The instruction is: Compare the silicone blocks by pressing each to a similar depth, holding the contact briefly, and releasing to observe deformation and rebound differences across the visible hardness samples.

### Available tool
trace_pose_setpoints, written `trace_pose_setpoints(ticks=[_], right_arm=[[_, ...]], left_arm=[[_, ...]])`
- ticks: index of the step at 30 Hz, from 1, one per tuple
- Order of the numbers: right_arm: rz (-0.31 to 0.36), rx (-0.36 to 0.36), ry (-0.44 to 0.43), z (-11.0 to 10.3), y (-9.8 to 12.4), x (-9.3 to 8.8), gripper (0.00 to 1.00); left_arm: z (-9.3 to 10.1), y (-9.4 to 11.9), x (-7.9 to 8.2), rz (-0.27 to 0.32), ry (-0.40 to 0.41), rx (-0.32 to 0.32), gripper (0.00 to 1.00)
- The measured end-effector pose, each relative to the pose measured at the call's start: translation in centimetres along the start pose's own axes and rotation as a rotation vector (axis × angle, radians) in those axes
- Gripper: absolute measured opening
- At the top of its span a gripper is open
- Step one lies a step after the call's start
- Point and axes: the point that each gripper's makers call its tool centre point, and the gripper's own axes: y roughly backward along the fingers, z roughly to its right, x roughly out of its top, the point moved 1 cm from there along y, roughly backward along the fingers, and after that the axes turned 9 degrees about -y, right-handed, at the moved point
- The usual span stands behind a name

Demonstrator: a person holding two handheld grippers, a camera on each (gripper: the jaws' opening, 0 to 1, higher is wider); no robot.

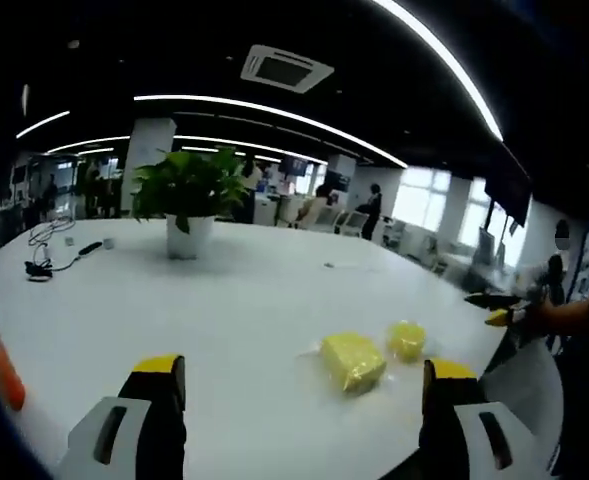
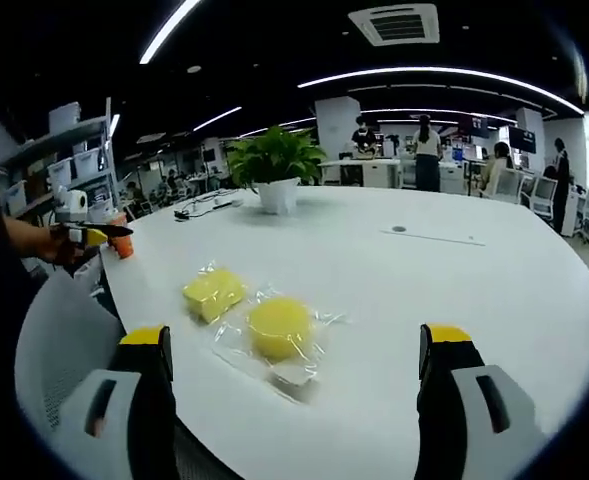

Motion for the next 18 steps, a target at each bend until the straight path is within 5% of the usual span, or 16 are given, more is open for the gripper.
trace_pose_setpoints(ticks=[2,6,18], right_arm=[[-0.044,0.016,0.012,-0.3,0.0,-0.5,0.96],[-0.068,0.018,0.02,-0.4,0.4,-0.8,0.96],[-0.08,-0.009,0.012,-0.1,0.5,-1.9,0.96]], left_arm=[[0.4,0.0,-0.8,-0.05,0.013,-0.023,1.0],[1.3,0.0,-0.1,-0.013,-0.002,-0.047,1.0],[3.0,-1.0,-0.8,-0.086,0.02,-0.107,1.0]])
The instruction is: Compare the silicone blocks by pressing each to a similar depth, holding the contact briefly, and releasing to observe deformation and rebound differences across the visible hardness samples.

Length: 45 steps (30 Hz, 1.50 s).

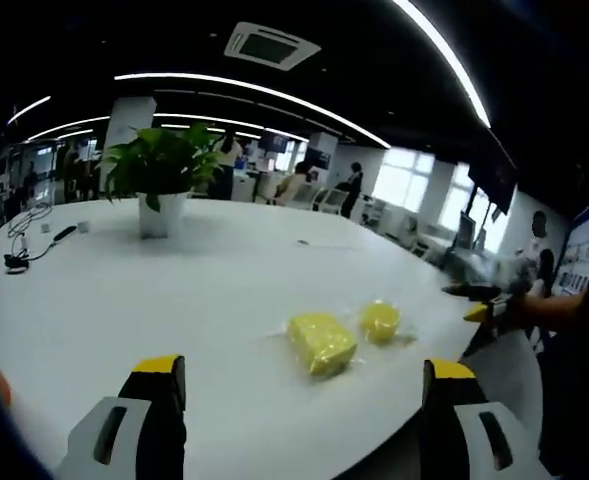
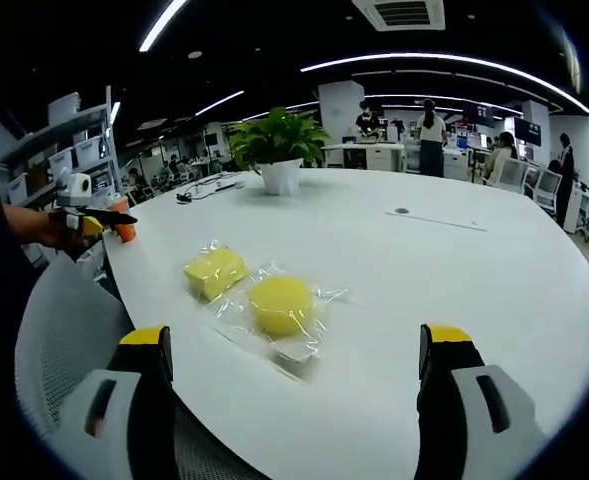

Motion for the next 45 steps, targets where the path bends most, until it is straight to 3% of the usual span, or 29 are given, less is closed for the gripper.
trace_pose_setpoints(ticks=[6,11,16,23,32,37,45], right_arm=[[-0.017,-0.007,0.007,-0.1,0.3,-0.6,0.96],[-0.028,-0.028,0.022,0.2,0.6,-1.0,0.96],[-0.011,-0.027,-0.013,0.2,0.8,-0.7,0.96],[-0.005,-0.025,-0.024,0.3,0.7,-0.7,0.96],[0.003,-0.033,-0.037,0.7,0.2,-0.4,0.96],[0.014,-0.041,-0.025,0.9,0.1,0.0,0.96],[-0.017,-0.035,-0.003,0.7,-0.1,-0.3,0.96]], left_arm=[[0.1,-0.7,-0.5,-0.043,-0.042,0.021,1.0],[0.2,-1.1,-0.8,-0.058,-0.019,0.008,1.0],[0.7,-1.5,0.1,-0.043,-0.013,-0.002,1.0],[1.5,-2.4,0.5,-0.076,-0.001,-0.021,1.0],[1.0,-3.0,2.4,-0.021,0.003,-0.012,1.0],[0.9,-3.0,2.6,-0.02,0.015,-0.018,1.0],[1.4,-4.2,4.0,0.019,0.053,-0.036,1.0]])
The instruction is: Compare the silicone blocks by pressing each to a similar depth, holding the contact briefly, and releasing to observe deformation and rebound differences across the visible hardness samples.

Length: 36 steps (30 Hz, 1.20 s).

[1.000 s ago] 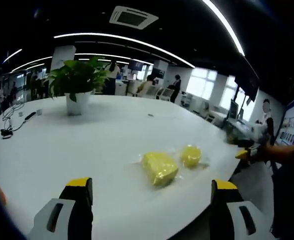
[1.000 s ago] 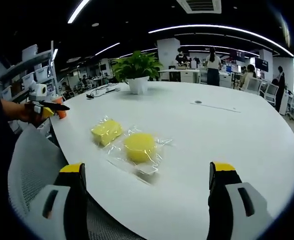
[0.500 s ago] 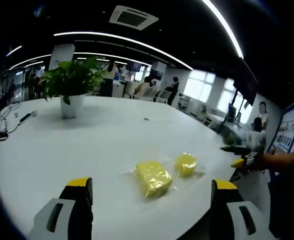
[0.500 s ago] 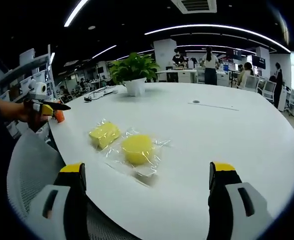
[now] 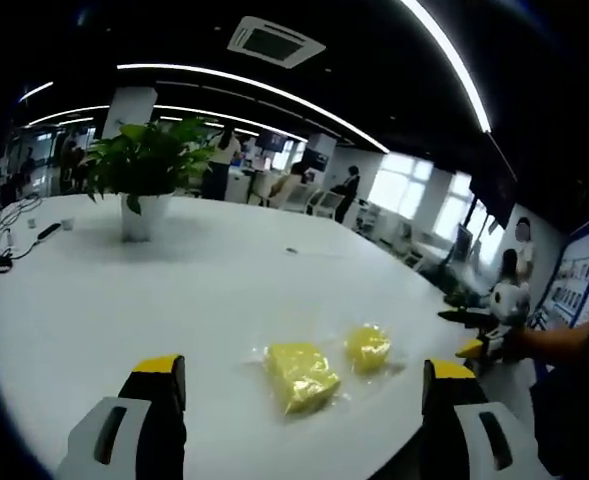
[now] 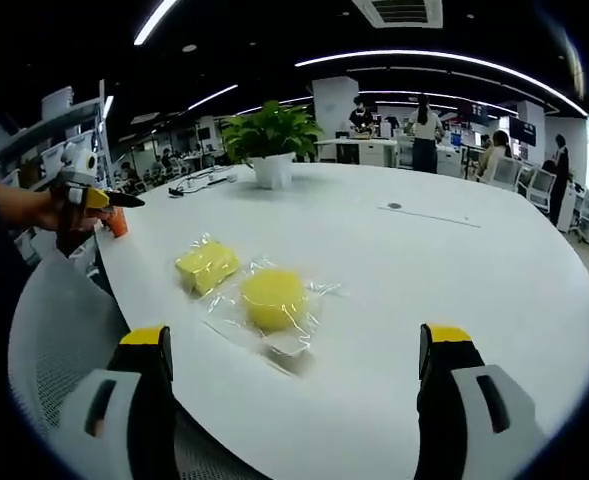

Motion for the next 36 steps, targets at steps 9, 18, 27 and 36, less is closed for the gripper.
trace_pose_setpoints(ticks=[9,18,27,36], right_arm=[[0.034,-0.018,-0.025,0.4,-0.1,0.6,0.96],[0.012,-0.014,-0.055,0.1,-0.1,-0.3,0.96],[0.033,-0.01,-0.073,0.0,-0.4,0.3,0.96],[-0.001,0.001,-0.036,0.2,-1.1,-0.1,0.96]], left_arm=[[2.0,-3.3,2.1,0.001,-0.035,-0.083,1.0],[3.9,-7.5,3.0,-0.063,0.01,-0.168,1.0],[6.1,-12.7,0.3,-0.181,0.006,-0.233,0.99],[6.6,-16.2,-2.6,-0.298,-0.046,-0.238,1.0]])
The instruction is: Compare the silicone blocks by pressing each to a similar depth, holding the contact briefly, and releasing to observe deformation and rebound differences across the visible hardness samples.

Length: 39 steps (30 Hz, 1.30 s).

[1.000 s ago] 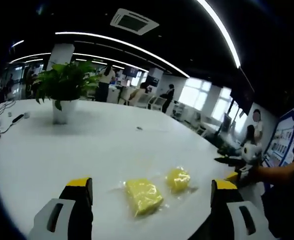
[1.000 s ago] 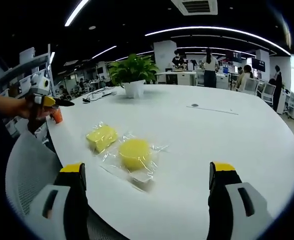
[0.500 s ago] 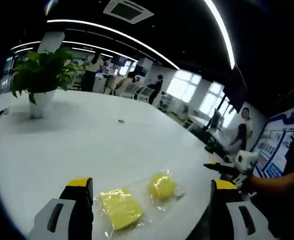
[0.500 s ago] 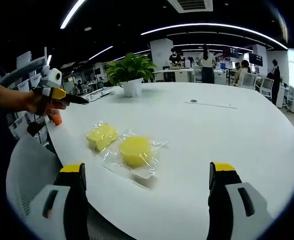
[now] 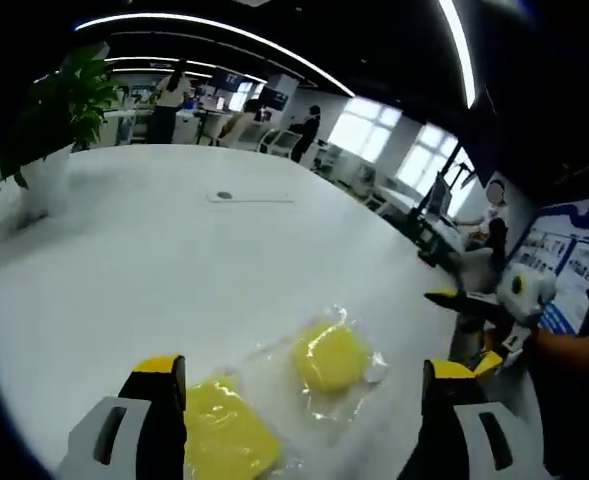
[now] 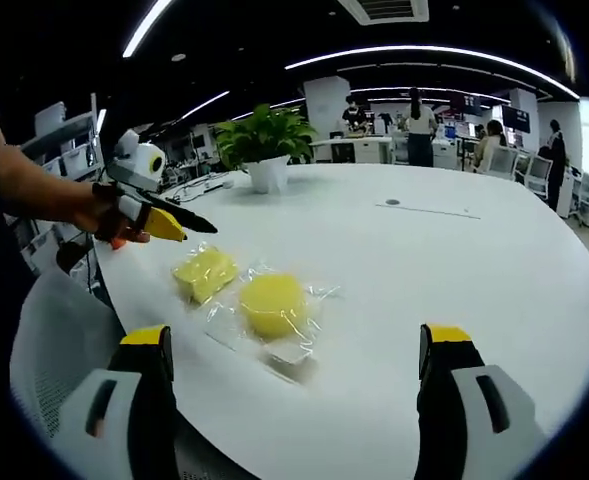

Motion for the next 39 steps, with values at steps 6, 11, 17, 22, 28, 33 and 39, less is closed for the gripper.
trace_pose_setpoints(ticks=[6,11,17,22,28,33,39], right_arm=[[-0.01,0.012,0.014,-0.1,-0.2,0.1,0.96],[-0.038,0.016,0.054,-0.5,-0.3,-0.6,0.96],[-0.051,0.006,0.047,-0.2,0.3,-1.2,0.96],[-0.055,0.0,0.03,-0.1,0.7,-1.5,0.96],[-0.051,-0.009,-0.001,0.2,1.0,-1.7,0.94],[-0.047,-0.006,-0.02,-0.1,1.3,-1.9,0.93],[-0.073,-0.01,-0.012,-0.4,1.4,-3.1,0.96]], left_arm=[[0.5,-2.3,-0.4,-0.049,0.003,-0.061,1.0],[0.4,-3.8,-0.1,-0.03,0.016,-0.06,0.94],[0.6,-5.3,-0.3,-0.057,0.195,-0.078,0.81],[-0.1,-6.0,-0.1,-0.038,0.311,-0.062,0.7],[-1.1,-6.7,-0.9,-0.049,0.412,-0.028,0.51],[-1.9,-7.1,-1.6,-0.072,0.434,0.024,0.29],[-2.4,-8.1,-2.6,-0.125,0.519,0.067,0.14]])
